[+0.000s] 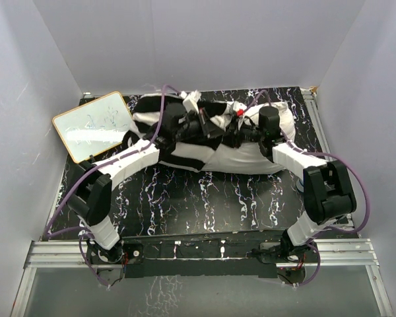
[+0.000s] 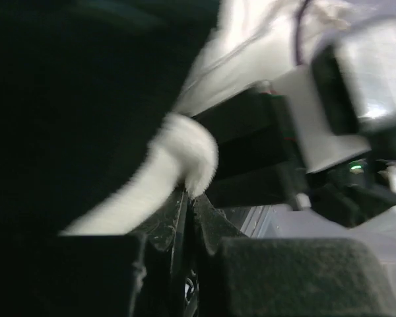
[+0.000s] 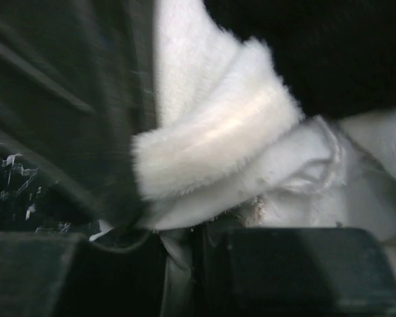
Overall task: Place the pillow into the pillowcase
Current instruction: Stuff the pillow into the pillowcase.
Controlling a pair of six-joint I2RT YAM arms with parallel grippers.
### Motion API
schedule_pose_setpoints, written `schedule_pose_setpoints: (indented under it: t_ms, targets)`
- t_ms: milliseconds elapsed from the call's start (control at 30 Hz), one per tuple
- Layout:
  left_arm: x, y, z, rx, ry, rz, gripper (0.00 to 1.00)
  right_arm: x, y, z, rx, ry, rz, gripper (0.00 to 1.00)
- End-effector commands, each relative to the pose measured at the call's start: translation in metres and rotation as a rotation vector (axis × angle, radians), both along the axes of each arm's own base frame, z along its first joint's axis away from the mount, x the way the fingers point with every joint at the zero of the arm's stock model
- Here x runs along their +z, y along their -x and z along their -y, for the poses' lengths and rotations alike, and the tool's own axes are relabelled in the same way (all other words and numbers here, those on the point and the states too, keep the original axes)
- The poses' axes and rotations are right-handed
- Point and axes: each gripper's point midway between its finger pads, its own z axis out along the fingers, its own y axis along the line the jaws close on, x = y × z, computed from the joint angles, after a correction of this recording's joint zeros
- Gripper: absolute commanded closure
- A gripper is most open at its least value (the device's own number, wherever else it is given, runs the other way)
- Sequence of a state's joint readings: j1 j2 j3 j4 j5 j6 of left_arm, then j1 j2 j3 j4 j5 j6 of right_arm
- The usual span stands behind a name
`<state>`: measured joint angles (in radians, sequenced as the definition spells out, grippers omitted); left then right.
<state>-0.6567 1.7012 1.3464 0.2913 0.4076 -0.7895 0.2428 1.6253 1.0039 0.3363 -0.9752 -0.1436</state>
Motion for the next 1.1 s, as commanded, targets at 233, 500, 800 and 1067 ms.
schedule_pose_setpoints:
  t_ms: [233, 500, 800, 1067]
  targets:
    - [-0.082, 0.058, -0.042, -0.078, -0.092, -0.056, 1.00, 0.044, 0.103, 0.050, 0.368, 0.296, 0.258, 0.27]
    - [-0.057, 0.061, -0.049, -0.073, -0.099, 0.025, 1.00, 0.081, 0.031, 0.091, 0.085, 0.506, 0.361, 0.03]
    - [0.045, 0.048, -0.024, -0.143, 0.031, 0.191, 1.00, -0.012, 0.031, 0.025, 0.204, 0.476, 0.124, 0.70]
    - [0.132, 0.034, 0.039, -0.300, 0.194, 0.283, 1.00, 0.198, -0.024, -0.005, -0.028, -0.032, 0.260, 0.92]
